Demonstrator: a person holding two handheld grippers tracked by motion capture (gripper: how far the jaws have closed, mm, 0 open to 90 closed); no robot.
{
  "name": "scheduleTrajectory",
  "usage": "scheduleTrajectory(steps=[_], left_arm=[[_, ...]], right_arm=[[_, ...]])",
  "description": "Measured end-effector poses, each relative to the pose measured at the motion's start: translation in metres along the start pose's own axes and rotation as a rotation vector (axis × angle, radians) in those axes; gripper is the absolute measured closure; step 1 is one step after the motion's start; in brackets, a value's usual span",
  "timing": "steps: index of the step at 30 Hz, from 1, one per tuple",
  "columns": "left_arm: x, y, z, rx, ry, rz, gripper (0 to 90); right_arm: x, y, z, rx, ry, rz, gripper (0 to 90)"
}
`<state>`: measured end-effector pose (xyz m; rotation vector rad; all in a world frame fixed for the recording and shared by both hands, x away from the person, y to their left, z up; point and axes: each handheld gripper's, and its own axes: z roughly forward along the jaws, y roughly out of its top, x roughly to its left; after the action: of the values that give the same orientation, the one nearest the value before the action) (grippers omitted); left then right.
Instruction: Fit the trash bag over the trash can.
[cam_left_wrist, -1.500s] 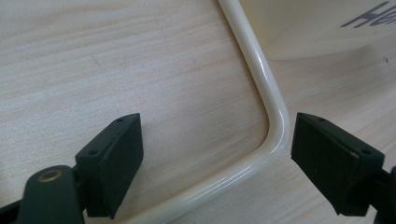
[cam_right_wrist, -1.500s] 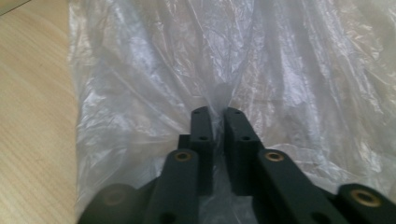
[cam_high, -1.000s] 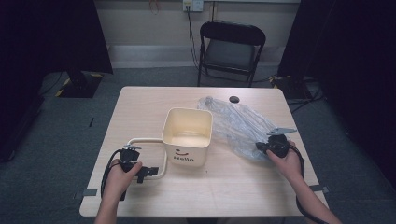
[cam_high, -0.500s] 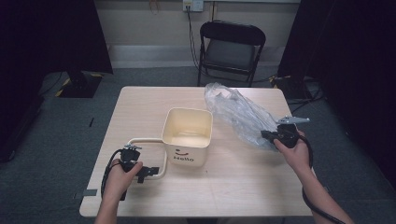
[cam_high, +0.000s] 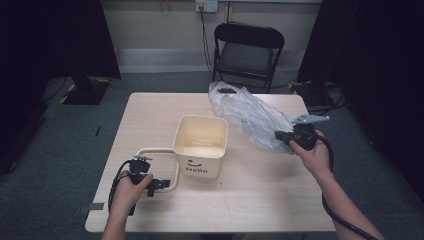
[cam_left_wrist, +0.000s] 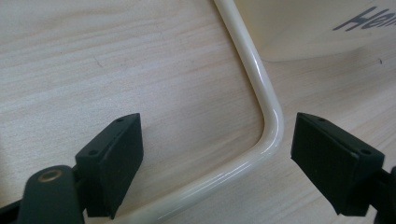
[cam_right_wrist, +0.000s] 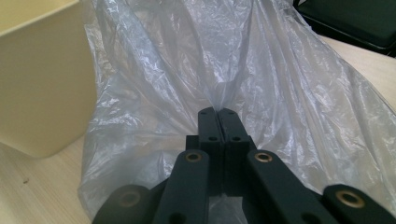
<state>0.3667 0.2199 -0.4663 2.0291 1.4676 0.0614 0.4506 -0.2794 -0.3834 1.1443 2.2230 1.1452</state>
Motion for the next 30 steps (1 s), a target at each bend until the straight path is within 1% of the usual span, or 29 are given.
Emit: scheduleTrajectory(steps=[2, 5, 6, 11, 14, 19, 22, 25, 28, 30], left_arm=[[0.000, 0.000, 0.000, 0.007, 0.000, 0.000, 16.6], [0.000, -0.001, 0.001, 0.004, 0.000, -0.005, 16.6], [0.000, 0.000, 0.000, 0.006, -0.002, 0.001, 16.5], [0.000, -0.001, 0.000, 0.002, -0.002, 0.000, 16.5], [0.000, -0.001, -0.001, 0.002, -0.006, 0.001, 16.6], [0.000, -0.001, -0.001, 0.001, -0.005, 0.000, 16.5], [0.001, -0.001, -0.002, 0.000, -0.008, -0.002, 16.6], [0.001, -0.001, -0.003, -0.008, -0.005, -0.004, 16.6], [0.001, -0.002, -0.003, -0.005, -0.006, -0.004, 16.5], [0.001, -0.002, -0.002, -0.007, -0.007, -0.007, 16.5]], right_arm=[[0.001, 0.005, -0.002, -0.009, 0.004, -0.002, 89.6], [0.003, 0.015, -0.005, -0.019, 0.005, -0.011, 89.6], [0.004, 0.018, -0.006, -0.026, 0.006, -0.014, 89.6], [0.013, 0.033, -0.009, -0.051, 0.026, -0.027, 89.6], [0.021, 0.039, -0.006, -0.064, 0.043, -0.032, 89.6], [0.036, 0.049, -0.001, -0.070, 0.067, -0.057, 89.6], [0.042, 0.053, 0.003, -0.073, 0.078, -0.068, 89.6], [0.047, 0.057, 0.006, -0.077, 0.089, -0.068, 89.6], [0.054, 0.060, 0.008, -0.081, 0.103, -0.076, 89.5], [0.058, 0.063, 0.010, -0.085, 0.110, -0.086, 89.6]])
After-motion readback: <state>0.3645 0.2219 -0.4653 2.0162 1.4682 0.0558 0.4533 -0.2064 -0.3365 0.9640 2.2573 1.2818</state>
